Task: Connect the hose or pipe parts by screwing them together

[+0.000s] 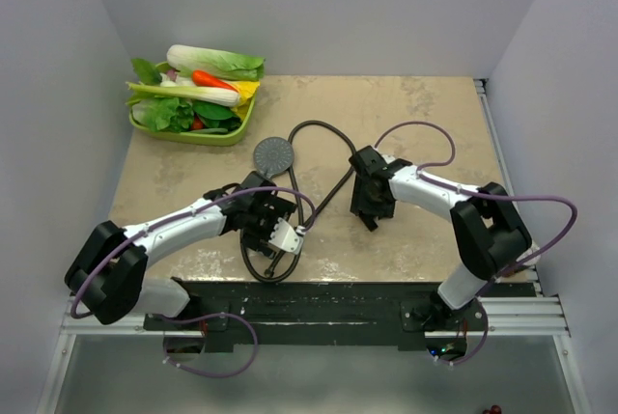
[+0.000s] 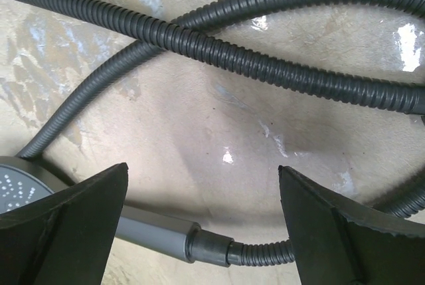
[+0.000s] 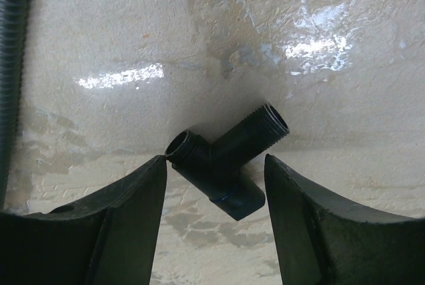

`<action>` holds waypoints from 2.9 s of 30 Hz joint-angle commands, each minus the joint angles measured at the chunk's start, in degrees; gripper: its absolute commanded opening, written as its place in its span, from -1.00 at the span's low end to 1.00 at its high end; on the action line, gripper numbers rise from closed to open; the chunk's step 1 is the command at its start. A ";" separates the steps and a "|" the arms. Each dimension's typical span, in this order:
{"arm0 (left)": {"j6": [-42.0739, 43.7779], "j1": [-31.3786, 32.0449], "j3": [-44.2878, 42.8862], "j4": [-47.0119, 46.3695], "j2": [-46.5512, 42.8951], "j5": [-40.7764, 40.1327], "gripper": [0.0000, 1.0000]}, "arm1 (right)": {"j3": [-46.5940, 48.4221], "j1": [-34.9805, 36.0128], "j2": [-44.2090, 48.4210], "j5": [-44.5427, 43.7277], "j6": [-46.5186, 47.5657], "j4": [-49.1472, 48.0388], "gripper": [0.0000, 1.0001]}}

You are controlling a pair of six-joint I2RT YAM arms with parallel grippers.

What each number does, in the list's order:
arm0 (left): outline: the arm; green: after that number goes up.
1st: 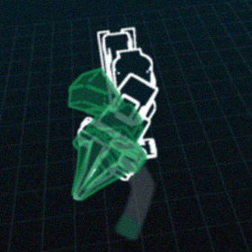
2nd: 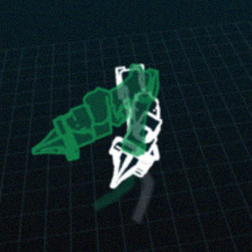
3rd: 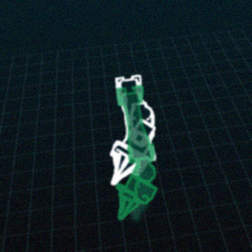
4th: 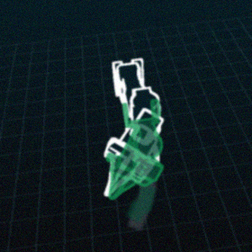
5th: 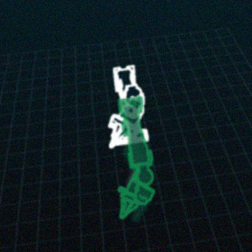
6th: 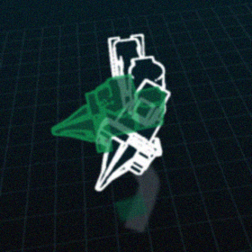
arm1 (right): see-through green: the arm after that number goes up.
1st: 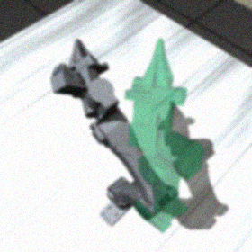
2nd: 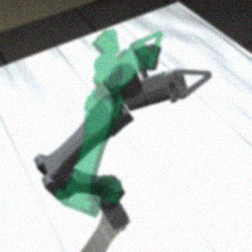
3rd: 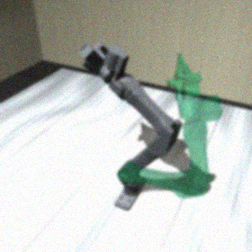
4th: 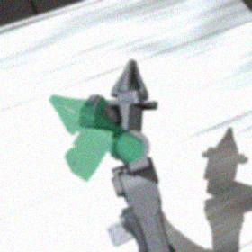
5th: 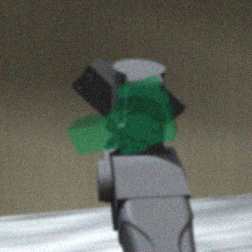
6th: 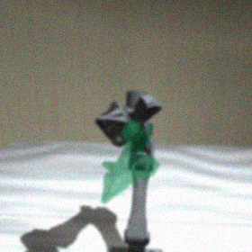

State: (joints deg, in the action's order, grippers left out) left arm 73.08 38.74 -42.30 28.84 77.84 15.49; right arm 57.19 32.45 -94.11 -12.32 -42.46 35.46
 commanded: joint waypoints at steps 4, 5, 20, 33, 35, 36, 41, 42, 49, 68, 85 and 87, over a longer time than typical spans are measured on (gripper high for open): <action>-1.53 -0.25 -0.24 0.52 -2.70 0.16 0.99 | -1.99 -2.56 2.16 1.77 -4.20 -3.38 0.29; -1.54 -0.25 0.03 0.60 -2.78 0.16 0.99 | -2.52 -2.74 2.95 2.12 -4.65 -4.25 0.30; -2.59 -0.25 0.73 0.25 -3.58 0.95 0.99 | -1.20 -4.06 9.47 0.10 -7.38 -0.23 0.29; -2.59 -0.24 0.03 0.95 -3.84 1.04 0.99 | -3.31 -5.29 5.43 -1.49 -11.16 -1.98 0.17; -2.59 -0.16 -0.32 1.04 -3.93 1.04 0.99 | -3.66 -5.29 4.03 -1.40 -11.51 -2.41 0.15; -2.59 -0.24 -0.41 1.13 -3.84 1.04 0.99 | -4.36 -5.38 3.67 -1.22 -11.59 -2.76 0.14; -2.50 -0.16 -1.11 0.69 -3.84 1.83 0.99 | -6.82 -5.38 3.23 0.10 -12.04 -5.92 -0.03; -2.50 0.10 -1.11 0.26 -3.58 2.00 0.99 | -7.44 -5.38 3.31 0.53 -11.69 -6.63 -0.10; -4.61 -0.59 -1.03 -0.28 -3.40 4.64 0.99 | -7.71 -5.02 5.25 4.58 0.52 -12.70 -0.64; -3.56 -28.01 -4.90 2.02 6.97 14.14 0.98 | 5.91 4.26 13.33 -3.50 13.81 -1.80 0.55; -0.31 -42.87 -19.40 3.22 11.57 12.97 0.99 | 10.66 22.57 -3.97 -0.25 5.46 -8.21 0.50; -0.39 -41.39 -17.30 5.34 8.39 16.50 0.99 | 11.71 22.49 -5.38 -0.16 3.62 -8.39 0.50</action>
State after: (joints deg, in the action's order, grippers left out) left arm 71.22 -4.86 -60.55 27.24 93.47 23.64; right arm 67.13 55.16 -98.78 -12.43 -34.28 29.43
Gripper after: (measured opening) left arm 0.993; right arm 0.753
